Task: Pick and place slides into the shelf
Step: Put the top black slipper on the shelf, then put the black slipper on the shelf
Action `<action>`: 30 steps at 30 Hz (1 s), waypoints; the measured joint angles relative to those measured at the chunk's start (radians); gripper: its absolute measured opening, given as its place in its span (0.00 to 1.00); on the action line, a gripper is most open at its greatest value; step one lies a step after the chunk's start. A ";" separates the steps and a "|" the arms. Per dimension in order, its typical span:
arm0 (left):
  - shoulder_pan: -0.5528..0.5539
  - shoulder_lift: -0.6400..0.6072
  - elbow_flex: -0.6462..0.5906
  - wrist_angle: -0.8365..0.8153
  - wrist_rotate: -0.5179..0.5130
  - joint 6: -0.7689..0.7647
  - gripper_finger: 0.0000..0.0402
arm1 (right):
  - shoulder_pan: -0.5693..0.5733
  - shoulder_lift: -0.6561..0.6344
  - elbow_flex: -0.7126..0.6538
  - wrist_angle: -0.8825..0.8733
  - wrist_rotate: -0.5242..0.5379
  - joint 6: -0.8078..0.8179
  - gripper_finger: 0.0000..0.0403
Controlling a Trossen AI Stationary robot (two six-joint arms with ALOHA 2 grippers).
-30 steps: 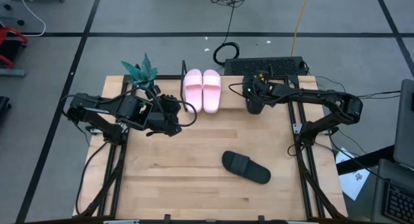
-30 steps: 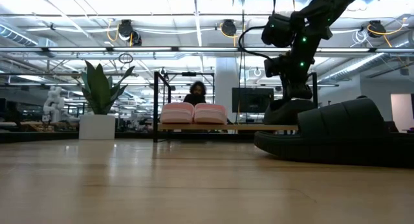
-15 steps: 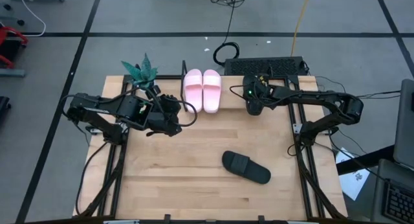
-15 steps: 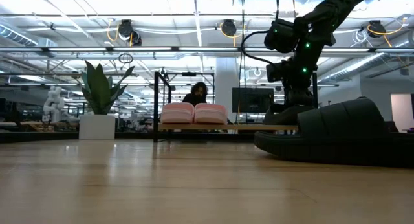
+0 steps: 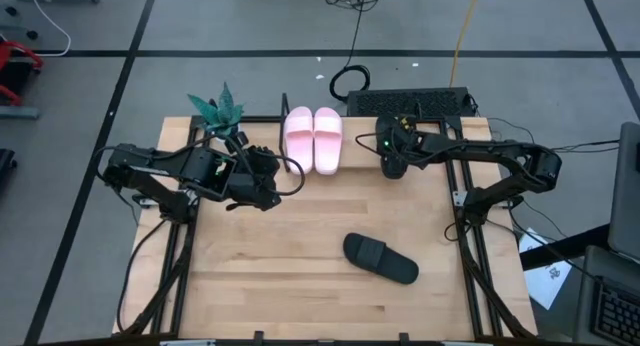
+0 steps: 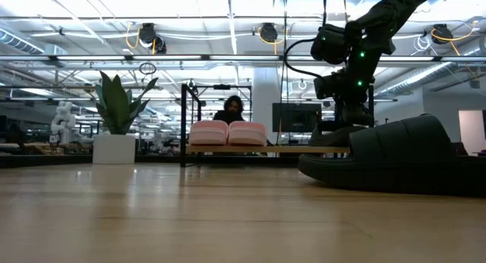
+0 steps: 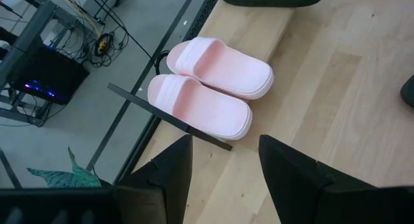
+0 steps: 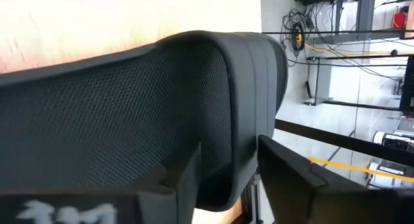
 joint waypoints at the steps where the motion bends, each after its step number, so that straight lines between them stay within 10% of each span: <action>1: 0.000 0.000 0.000 0.000 0.000 0.000 0.45 | 0.003 0.000 0.000 0.000 0.001 0.000 0.39; 20: 0.000 0.000 0.000 0.000 -0.001 0.000 0.45 | 0.191 -0.104 0.000 -0.001 0.183 -0.053 0.46; 30: 0.000 0.000 0.000 0.000 -0.001 -0.003 0.45 | 0.547 -0.293 0.000 -0.094 0.236 -0.028 0.46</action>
